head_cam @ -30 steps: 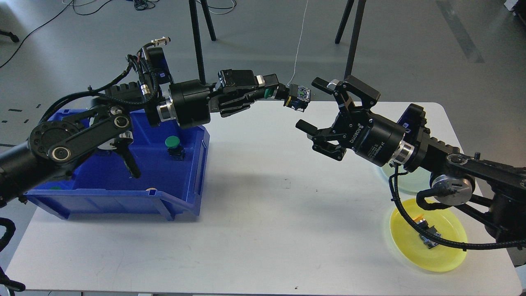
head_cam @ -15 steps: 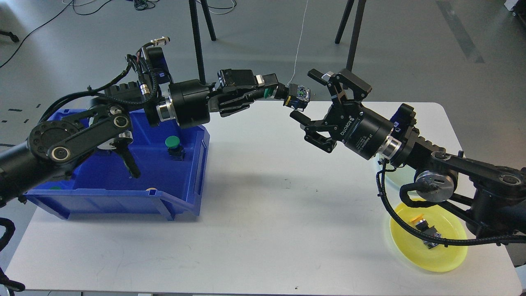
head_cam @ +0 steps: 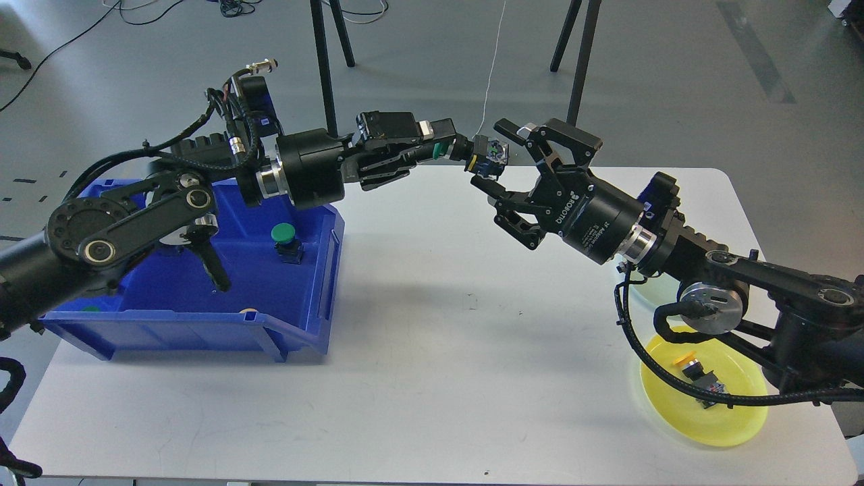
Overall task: Pass button and place on color plate
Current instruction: 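Close the right gripper on the yellow button held by the left gripper, then release with the left gripper and carry the button to the pale green plate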
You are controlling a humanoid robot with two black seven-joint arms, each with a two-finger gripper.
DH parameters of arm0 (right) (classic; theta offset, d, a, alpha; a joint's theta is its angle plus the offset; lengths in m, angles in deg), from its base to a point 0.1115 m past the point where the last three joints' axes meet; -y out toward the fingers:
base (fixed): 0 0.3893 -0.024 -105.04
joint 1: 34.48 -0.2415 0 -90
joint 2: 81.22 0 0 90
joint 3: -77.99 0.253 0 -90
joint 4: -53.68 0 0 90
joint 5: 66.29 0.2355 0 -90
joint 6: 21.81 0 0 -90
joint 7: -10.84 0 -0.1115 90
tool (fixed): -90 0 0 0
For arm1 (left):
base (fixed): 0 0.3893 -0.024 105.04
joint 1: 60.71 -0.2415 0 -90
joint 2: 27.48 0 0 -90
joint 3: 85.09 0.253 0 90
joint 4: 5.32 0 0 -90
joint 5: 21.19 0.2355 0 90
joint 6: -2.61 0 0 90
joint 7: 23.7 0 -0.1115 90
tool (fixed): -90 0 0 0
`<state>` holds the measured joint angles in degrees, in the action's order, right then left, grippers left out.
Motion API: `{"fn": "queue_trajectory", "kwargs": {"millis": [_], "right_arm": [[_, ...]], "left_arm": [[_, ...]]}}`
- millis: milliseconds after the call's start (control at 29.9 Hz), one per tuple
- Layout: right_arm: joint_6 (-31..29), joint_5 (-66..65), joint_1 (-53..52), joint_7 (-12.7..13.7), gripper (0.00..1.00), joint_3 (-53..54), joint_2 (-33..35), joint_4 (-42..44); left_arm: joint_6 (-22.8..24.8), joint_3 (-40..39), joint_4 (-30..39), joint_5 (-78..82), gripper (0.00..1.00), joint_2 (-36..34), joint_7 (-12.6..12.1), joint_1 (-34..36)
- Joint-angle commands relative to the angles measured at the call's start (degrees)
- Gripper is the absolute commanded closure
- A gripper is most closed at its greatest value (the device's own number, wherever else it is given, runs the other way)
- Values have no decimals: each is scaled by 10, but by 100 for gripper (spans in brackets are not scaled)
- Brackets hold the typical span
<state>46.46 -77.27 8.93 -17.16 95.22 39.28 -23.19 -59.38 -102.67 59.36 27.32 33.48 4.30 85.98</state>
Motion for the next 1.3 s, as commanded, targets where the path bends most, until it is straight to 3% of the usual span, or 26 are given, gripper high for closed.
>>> {"fn": "queue_trajectory", "kwargs": {"millis": [0, 268, 401, 602, 803, 937, 1271], "right_arm": [[-1, 0, 0, 0, 45, 0, 0, -1], [-1, -1, 0, 0, 68, -2, 5, -11], [3, -4, 0, 0, 89, -2, 8, -21], [3, -4, 1, 0, 93, -2, 9, -21], [3, -4, 1, 0, 96, -5, 9, -21], [3, -4, 1, 0, 97, -5, 9, -21], [30, 28, 45, 0, 98, 35, 70, -21]], "left_arm": [[0, 0, 0, 0, 81, -1, 0, 0], [0, 0, 0, 1, 81, -1, 0, 0], [0, 0, 0, 1, 81, -1, 0, 0], [0, 0, 0, 1, 79, -1, 0, 0], [0, -4, 0, -2, 40, 3, 0, -7], [0, -4, 0, -23, 28, 2, 0, -7], [0, -4, -3, -31, 25, 3, 0, -8]]}}
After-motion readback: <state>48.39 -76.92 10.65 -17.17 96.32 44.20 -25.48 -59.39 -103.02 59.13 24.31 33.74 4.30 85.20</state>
